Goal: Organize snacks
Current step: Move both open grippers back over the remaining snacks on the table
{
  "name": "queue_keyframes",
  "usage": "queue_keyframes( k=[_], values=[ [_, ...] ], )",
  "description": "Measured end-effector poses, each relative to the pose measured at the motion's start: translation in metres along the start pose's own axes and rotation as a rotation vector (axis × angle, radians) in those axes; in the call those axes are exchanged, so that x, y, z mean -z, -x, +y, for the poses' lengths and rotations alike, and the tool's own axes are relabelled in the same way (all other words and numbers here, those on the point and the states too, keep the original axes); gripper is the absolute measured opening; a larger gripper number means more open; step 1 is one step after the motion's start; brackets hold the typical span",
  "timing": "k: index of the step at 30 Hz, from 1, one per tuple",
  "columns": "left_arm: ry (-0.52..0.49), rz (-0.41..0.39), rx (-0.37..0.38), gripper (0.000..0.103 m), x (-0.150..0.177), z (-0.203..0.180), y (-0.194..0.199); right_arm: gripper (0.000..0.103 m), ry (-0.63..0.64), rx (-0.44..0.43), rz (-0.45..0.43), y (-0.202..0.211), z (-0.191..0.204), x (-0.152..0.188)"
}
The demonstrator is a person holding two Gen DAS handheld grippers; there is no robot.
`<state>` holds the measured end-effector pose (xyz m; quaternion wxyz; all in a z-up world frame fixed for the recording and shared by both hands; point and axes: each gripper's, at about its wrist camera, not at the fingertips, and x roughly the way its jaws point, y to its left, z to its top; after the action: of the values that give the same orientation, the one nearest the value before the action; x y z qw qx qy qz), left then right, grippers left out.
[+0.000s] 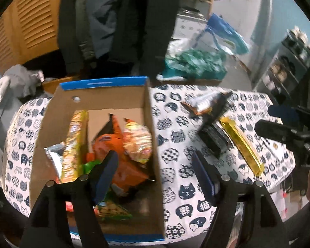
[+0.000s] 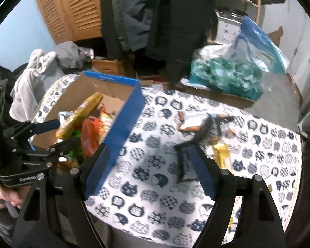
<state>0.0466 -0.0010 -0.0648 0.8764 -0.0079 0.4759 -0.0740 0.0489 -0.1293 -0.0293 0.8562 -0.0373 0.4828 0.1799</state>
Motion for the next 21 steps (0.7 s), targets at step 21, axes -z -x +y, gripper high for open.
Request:
queue_keyframes(
  k=[21],
  values=[
    [-0.161,0.101,-0.013,0.079,0.005,-0.075,-0.037,0.079,-0.147,0.086,0.052,-0.003,-0.103,0.050]
  ],
)
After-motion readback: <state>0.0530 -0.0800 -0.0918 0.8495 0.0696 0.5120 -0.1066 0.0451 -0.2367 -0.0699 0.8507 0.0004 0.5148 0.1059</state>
